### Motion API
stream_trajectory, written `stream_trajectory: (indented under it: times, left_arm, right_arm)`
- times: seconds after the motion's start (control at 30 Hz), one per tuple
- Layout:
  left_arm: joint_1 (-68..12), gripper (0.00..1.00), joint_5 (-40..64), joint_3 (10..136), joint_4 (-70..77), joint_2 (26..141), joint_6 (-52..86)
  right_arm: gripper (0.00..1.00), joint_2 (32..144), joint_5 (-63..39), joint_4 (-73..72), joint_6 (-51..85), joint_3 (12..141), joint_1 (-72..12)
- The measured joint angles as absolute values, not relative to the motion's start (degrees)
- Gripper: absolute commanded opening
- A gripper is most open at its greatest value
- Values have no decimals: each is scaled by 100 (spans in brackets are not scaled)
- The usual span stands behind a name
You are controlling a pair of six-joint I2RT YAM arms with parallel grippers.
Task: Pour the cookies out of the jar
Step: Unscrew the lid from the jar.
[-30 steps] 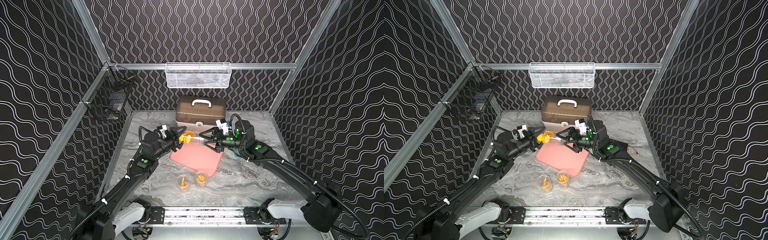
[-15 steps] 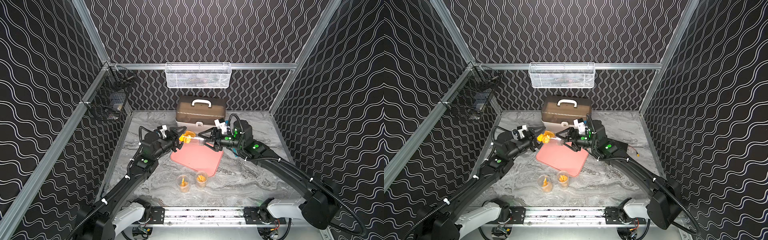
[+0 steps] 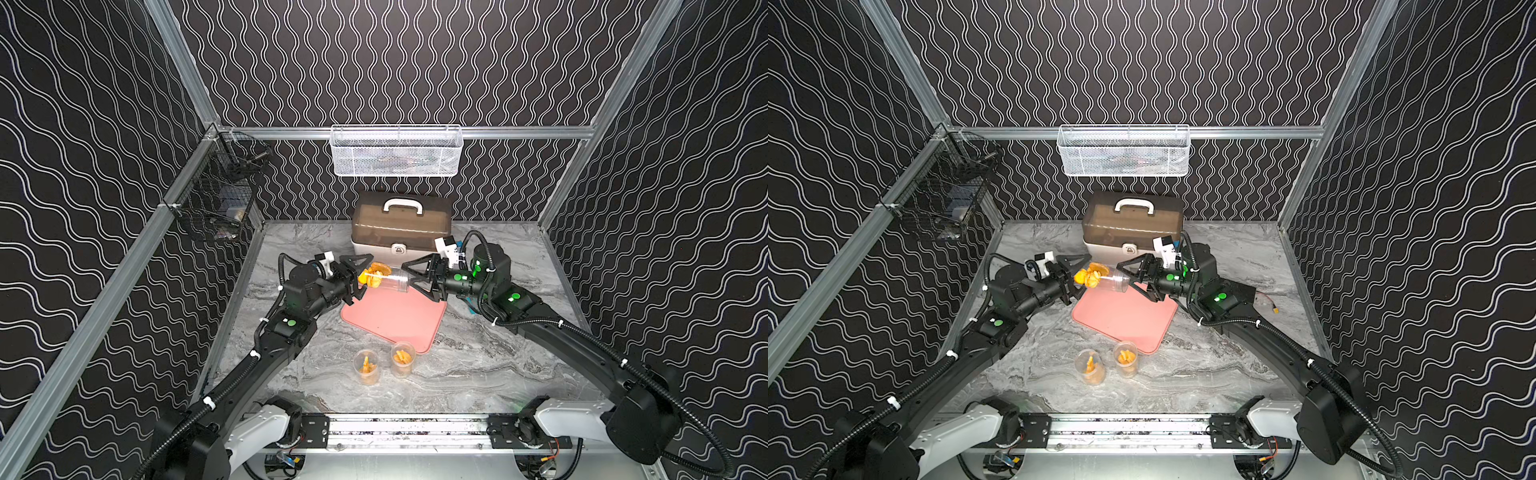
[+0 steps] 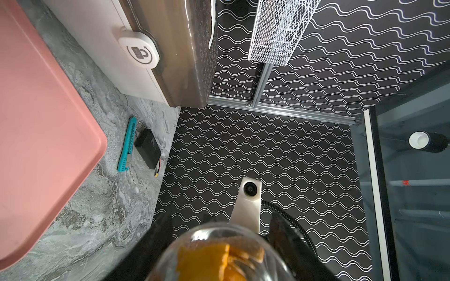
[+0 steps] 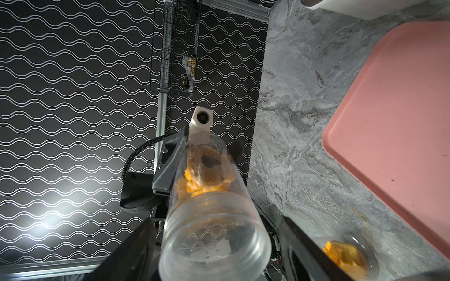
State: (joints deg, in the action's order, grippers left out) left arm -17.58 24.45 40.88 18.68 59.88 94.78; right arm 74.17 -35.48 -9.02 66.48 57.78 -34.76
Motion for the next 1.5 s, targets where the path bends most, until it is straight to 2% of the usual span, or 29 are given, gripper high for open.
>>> stream_trajectory:
  times: [0.3,0.63,1.23,1.5]
  left_arm:
    - [-1758,56,2443,4080,1876,5990,9478]
    - [-1758,56,2440,4077,1883,5994,9478]
    - [-1758,56,2443,4075,1968,5990,9522]
    - [-1769,55,2676,4058,2139,5990,9548]
  right_arm:
    - [75,7526,-3695,-1149,6755,5693,-3527]
    - [75,7483,-3706,-1181,6785,5638,-3675]
    - [62,7391,-3662,-1142,6681,5629,-3691]
    - [59,7102,-3509,-582,6031,5743,-3671]
